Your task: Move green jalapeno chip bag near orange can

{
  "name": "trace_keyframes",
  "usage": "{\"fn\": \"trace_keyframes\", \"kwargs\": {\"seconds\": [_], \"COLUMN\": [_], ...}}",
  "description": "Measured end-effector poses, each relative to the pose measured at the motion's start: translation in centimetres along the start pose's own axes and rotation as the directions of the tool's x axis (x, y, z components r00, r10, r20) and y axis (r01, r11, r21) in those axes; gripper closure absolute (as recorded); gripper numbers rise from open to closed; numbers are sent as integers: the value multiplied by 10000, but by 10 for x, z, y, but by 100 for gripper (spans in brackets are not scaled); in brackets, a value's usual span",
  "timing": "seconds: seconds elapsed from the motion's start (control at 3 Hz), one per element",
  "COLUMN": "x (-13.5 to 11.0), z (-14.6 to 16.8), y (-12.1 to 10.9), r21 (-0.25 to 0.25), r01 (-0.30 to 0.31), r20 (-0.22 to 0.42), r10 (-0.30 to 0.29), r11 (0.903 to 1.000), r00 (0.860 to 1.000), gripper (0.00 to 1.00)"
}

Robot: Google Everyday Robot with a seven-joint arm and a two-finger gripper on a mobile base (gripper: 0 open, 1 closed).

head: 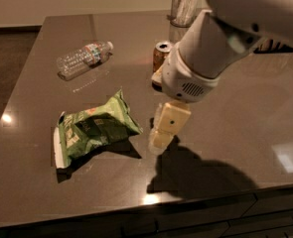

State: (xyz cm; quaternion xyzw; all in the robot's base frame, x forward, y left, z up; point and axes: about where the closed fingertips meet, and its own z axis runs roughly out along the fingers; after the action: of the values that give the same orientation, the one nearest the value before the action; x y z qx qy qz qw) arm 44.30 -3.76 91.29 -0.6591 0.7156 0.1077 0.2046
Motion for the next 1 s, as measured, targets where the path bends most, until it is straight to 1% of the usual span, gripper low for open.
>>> {"fn": "trace_keyframes", "kwargs": {"seconds": [0.33,0.67,1.0], "x": [-21,-48,-62], "z": [29,58,70], "y": [14,25,23], "r21": [-478,-841,-795], "r01": [544,1007,932], "r20": [61,20,-90], "r10": [-542,-1009,-942], "r11": [9974,9914,9925], "r00": [9985,9949,9955], "gripper": [0,2,24]}}
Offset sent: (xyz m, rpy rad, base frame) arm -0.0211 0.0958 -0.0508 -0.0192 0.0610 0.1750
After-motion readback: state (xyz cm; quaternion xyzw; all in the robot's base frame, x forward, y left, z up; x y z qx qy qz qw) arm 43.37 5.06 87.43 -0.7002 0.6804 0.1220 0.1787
